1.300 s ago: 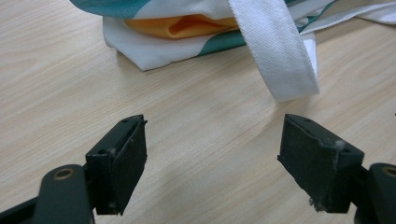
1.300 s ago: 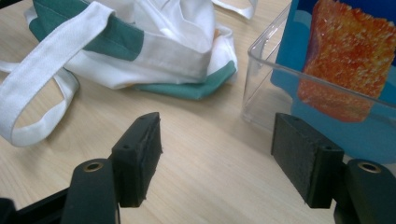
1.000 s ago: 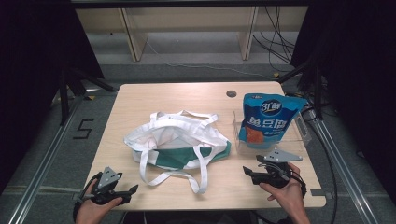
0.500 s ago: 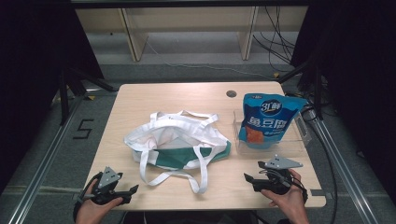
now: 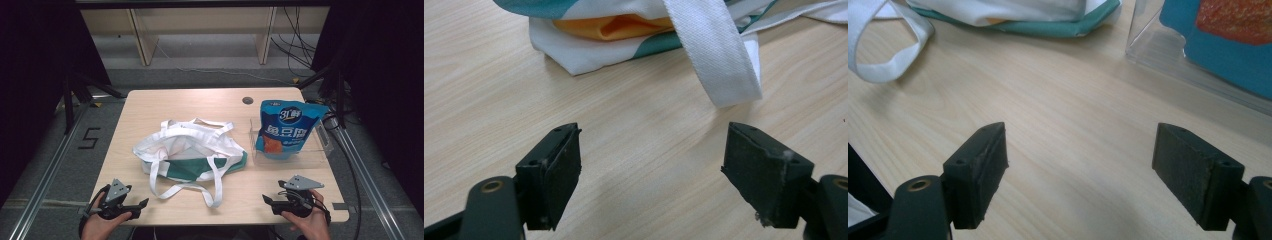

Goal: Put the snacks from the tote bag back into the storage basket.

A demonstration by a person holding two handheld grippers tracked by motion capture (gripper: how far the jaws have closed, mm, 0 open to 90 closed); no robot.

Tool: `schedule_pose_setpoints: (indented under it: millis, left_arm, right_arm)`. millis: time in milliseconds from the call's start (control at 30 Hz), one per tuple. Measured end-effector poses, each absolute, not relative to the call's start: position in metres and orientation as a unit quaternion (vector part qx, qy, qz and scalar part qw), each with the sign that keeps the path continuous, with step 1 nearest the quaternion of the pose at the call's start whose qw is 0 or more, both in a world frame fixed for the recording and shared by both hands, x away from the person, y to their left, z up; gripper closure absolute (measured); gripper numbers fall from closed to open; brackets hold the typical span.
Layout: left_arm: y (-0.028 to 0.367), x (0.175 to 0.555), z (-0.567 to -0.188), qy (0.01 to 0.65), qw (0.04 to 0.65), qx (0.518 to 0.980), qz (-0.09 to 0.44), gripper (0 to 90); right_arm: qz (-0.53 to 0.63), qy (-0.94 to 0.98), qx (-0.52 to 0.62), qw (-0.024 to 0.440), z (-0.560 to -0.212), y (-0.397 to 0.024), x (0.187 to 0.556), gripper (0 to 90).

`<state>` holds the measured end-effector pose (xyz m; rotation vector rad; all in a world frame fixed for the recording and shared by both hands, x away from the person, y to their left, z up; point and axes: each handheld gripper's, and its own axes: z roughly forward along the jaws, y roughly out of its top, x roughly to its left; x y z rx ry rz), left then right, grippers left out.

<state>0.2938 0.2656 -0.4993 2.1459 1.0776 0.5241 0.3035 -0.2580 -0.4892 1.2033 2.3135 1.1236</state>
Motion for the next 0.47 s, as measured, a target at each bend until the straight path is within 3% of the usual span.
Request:
schedule_pose_setpoints:
  millis: [67,267,467]
  left_arm:
    - [0.2652,0.2937,-0.4996,0.415,0.337,0.821,0.2,22.3]
    - [0.2653,0.2938,-0.4996,0.414,0.337,0.822,0.2,22.3]
    - [0.2649,0.2937,-0.5001,0.419,0.338,0.819,0.198,22.3]
  right_arm:
    - [0.393,0.81,0.402,0.168,-0.4906,-0.2595,0.304,22.2]
    - [0.379,0.808,0.425,0.153,-0.4936,-0.256,0.2999,20.0]
    - [0.375,0.815,0.408,0.17,-0.4943,-0.2563,0.302,19.4]
